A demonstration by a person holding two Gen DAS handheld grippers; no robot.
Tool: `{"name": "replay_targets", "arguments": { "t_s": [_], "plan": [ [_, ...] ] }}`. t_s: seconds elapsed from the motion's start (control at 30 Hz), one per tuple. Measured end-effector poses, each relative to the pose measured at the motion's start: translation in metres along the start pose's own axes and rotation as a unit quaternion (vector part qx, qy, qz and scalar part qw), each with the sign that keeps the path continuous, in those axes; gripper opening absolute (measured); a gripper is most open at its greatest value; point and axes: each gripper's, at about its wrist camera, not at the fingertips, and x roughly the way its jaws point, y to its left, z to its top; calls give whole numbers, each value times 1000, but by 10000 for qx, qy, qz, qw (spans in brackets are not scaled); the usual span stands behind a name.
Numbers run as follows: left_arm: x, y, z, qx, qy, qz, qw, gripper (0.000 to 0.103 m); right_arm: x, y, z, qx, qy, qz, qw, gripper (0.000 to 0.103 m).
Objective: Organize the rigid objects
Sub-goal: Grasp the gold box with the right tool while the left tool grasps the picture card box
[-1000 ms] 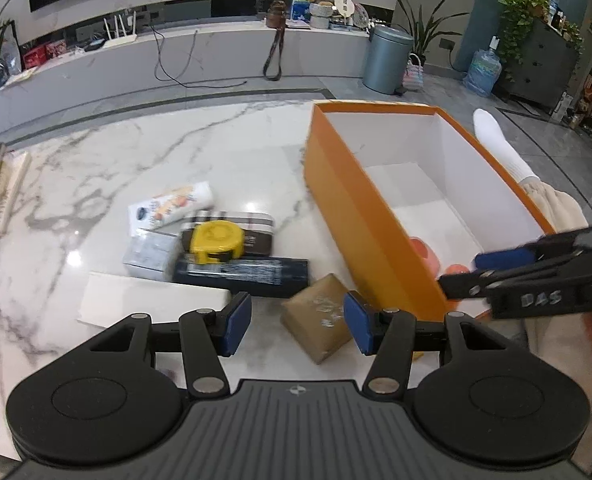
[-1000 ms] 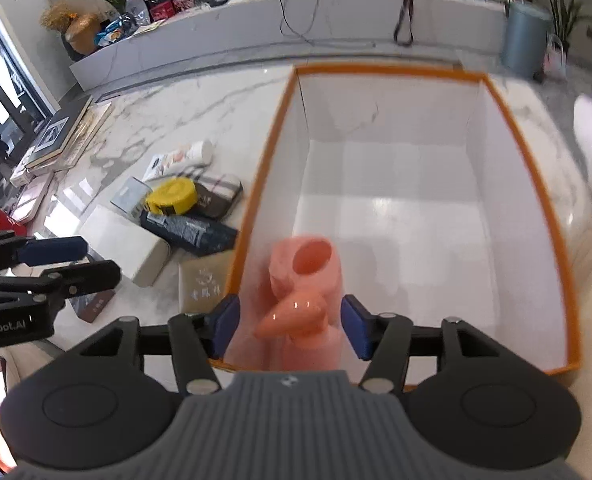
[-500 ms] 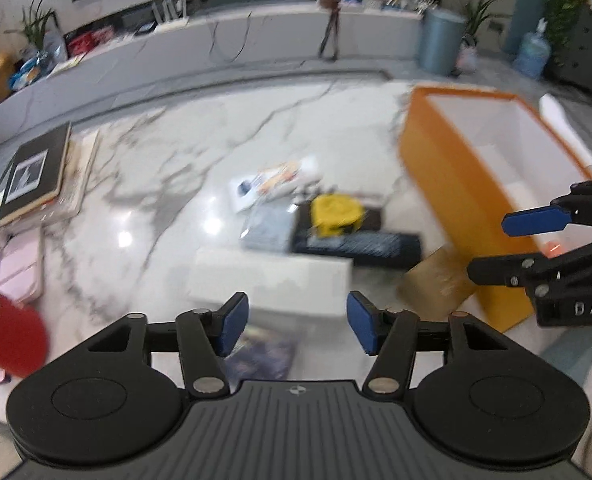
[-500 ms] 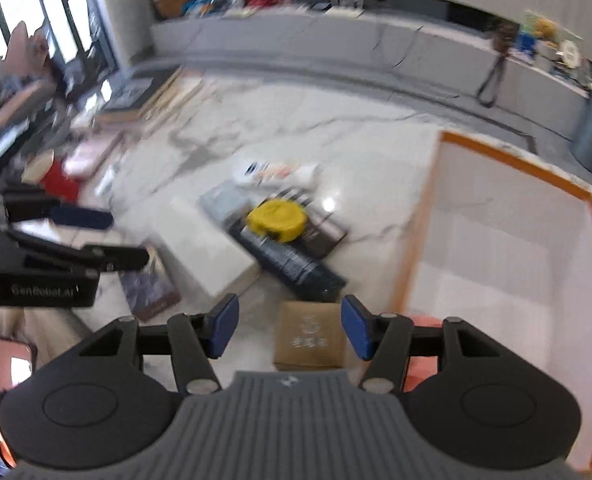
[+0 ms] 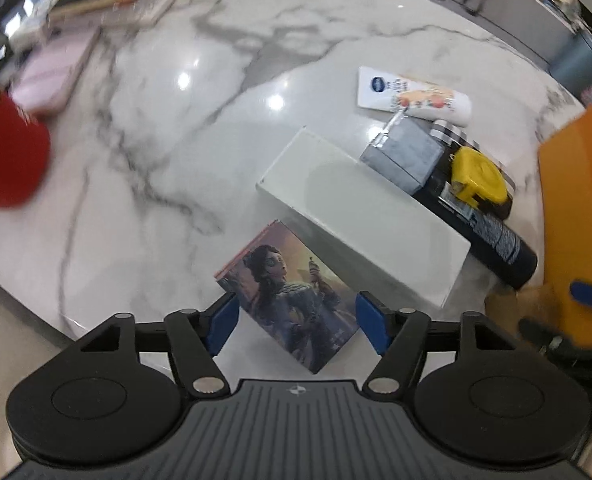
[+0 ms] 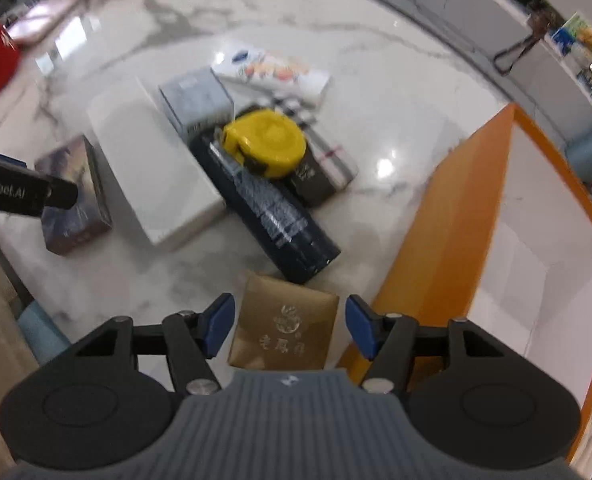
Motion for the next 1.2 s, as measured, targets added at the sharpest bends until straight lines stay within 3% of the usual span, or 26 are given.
{"name": "replay_targets", "arguments": {
  "t_s": [0.1, 0.3, 0.37, 0.4, 0.53, 0.7, 0.8, 0.87, 0.93, 1.2],
  "plan": [
    [10, 2, 4, -291, 101, -20, 9995, 83, 8, 5, 3, -136, 159, -216, 9995, 73],
    [19, 1, 11, -549, -24, 308, 9980, 90, 19, 12, 9, -321, 318, -490, 9978, 78],
    [25, 1, 11, -596, 61, 315, 9977, 92, 18, 14, 8, -378, 259, -524, 9976, 67],
    [27, 2, 10, -603, 72, 271, 9978, 92, 18, 14, 7, -324, 307, -285, 9986, 58],
    [29, 4, 11, -623, 67, 266, 9977, 89, 17, 25, 4, -442, 201, -463, 9977, 59],
    [27, -8, 10, 315, 64, 265, 9991, 83, 3, 29, 7, -236, -127, 100, 9996, 44],
    [25, -16, 8, 1235, 185, 291, 9917, 79, -2, 35, 9, -155, -158, 543, 9983, 43],
    [24, -20, 5, 1675, 295, 375, 9847, 75, -3, 36, 9, -108, -164, 627, 9978, 46],
    [23, -19, 5, 1682, 325, 413, 9843, 75, -3, 32, 9, -34, -165, 498, 9986, 63],
    [26, -13, 3, 1310, 349, 386, 9900, 77, 18, 10, 16, -35, 515, -40, 9987, 69]
  ]
}}
